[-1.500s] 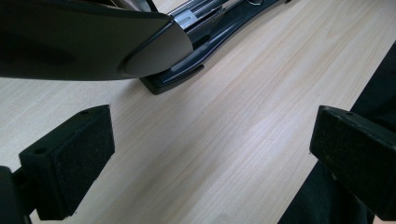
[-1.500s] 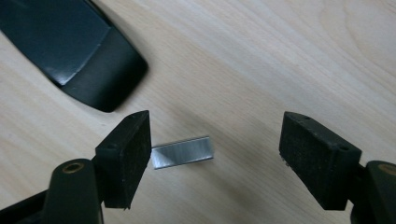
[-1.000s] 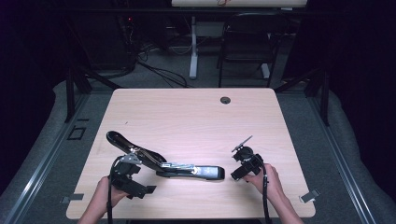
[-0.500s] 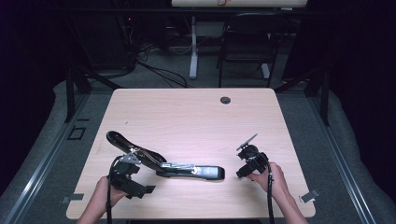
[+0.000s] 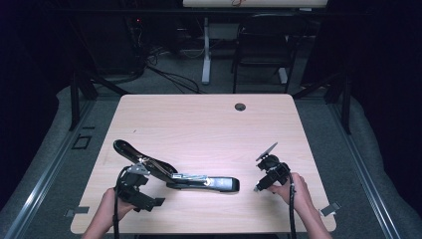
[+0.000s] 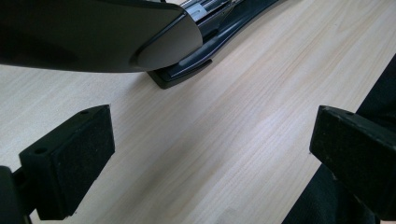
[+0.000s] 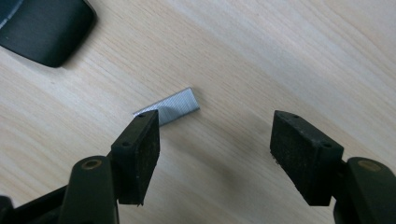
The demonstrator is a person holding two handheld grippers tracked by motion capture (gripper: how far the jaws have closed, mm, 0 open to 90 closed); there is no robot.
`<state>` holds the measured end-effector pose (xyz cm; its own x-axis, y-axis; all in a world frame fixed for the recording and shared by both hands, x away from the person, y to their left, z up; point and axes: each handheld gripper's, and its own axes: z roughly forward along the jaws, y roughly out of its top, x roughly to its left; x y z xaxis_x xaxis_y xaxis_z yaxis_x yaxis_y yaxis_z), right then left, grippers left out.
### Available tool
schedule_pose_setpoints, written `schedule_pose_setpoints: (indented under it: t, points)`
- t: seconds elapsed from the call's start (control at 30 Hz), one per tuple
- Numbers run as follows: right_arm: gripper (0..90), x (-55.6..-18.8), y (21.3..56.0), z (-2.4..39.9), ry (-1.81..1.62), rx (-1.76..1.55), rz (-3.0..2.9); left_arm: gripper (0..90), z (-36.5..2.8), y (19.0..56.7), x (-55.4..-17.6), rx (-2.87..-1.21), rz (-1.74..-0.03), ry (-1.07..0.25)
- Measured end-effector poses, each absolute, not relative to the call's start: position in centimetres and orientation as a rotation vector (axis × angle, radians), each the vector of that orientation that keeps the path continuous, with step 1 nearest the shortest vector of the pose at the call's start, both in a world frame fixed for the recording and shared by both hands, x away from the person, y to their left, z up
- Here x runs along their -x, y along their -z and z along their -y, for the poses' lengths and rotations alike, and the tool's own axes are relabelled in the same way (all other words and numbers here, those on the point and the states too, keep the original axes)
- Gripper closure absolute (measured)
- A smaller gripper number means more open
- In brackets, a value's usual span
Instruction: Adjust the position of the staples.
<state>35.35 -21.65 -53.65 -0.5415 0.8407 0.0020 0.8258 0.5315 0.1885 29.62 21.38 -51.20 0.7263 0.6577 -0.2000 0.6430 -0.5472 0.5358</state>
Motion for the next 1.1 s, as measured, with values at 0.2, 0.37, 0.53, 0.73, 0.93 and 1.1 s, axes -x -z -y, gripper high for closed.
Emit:
schedule_pose_setpoints:
  t: [0.2, 0.37, 0.53, 0.73, 0.93, 1.1]
  points:
    - [33.7, -35.3, 53.6, 22.5, -0.232, -1.49, -2.664, 0.0, -21.4, 51.2, -29.7, -2.347, -0.973, -0.034]
    - [34.3, -35.2, 53.3, 23.0, -0.279, -1.51, -2.655, 0.0, -21.4, 51.2, -29.7, -2.35, -0.971, -0.036]
    - [31.6, -35.3, 52.8, 23.4, -0.376, -1.557, -2.638, 0.0, -21.4, 51.2, -29.7, -2.35, -0.971, -0.037]
    - [30.9, -35.6, 52.7, 23.9, -0.451, -1.618, -2.58, 0.0, -21.3, 51.2, -29.8, -2.351, -0.971, -0.037]
    - [32.9, -35.8, 52.6, 23.6, -0.576, -1.71, -2.504, 0.0, -21.3, 51.3, -29.8, -2.357, -0.968, -0.035]
    - [33.0, -35.8, 53.4, 21.5, -0.54, -1.64, -2.535, 0.0, -21.2, 51.3, -29.8, -2.36, -0.962, -0.033]
